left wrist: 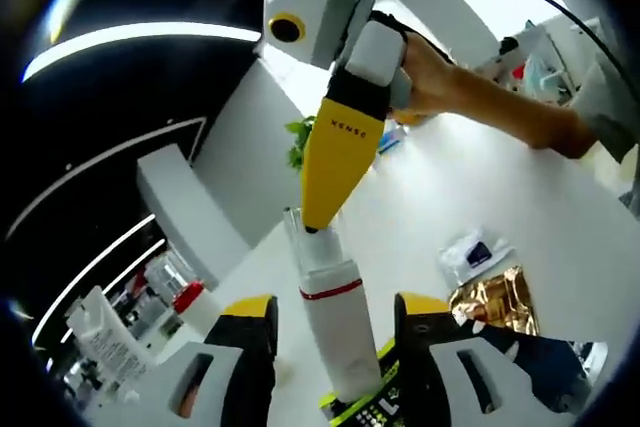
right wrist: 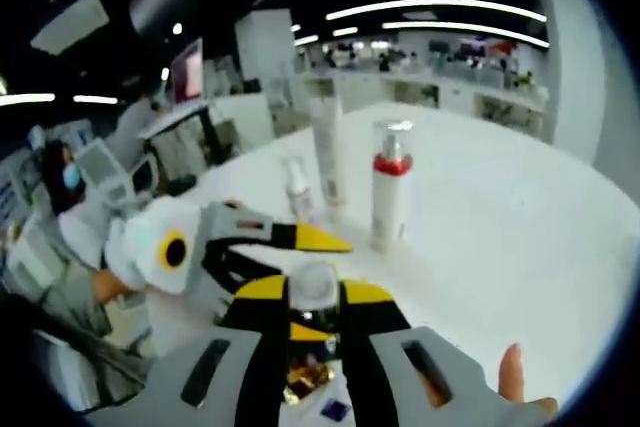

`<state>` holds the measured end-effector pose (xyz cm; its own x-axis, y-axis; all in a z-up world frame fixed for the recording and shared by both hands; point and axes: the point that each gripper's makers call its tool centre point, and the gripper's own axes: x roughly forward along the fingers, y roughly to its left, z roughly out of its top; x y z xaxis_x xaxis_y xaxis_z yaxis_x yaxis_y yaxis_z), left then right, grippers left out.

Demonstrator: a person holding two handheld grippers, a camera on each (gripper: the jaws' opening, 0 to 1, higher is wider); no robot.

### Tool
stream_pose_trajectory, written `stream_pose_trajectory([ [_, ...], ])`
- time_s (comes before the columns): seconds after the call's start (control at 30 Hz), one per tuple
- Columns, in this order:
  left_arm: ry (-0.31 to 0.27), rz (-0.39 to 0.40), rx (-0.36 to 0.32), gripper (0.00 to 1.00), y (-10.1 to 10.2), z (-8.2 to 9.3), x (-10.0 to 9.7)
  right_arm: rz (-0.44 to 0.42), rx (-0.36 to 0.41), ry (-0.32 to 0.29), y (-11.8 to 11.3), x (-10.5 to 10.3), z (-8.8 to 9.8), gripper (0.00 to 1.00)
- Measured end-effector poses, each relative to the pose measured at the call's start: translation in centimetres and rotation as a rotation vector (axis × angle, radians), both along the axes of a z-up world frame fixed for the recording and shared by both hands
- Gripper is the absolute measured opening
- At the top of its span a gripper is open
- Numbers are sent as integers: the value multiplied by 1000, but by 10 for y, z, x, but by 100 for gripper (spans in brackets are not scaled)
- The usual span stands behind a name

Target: Arrange the skincare products in the storage area until every visible bottle or jar stands upright without overlapping.

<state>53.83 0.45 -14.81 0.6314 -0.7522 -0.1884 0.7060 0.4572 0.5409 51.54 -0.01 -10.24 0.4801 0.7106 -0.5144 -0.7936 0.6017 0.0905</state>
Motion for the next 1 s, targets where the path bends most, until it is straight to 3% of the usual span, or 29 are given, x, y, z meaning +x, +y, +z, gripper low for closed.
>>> stream_pose_trajectory([
  [0.27, 1, 36, -39, 25, 4, 6, 3, -18, 32, -40, 3, 2, 6, 17],
  [0.47, 35, 66, -59, 23, 7, 7, 3, 6, 34, -43, 5, 0, 6, 18],
  [0.57, 80, 51, -86, 22, 9, 9, 3, 54, 110, -91, 13, -1, 17, 22],
  [0.67, 195, 28, -139, 22, 8, 7, -3, 107, 202, -148, 19, -6, 33, 40],
  [0.73, 255, -9, -197, 22, 6, 11, -7, 128, 253, -166, 20, -8, 42, 46],
  [1.0, 518, -206, -372, 22, -2, 22, -27, 158, 373, -188, 16, 0, 61, 49],
])
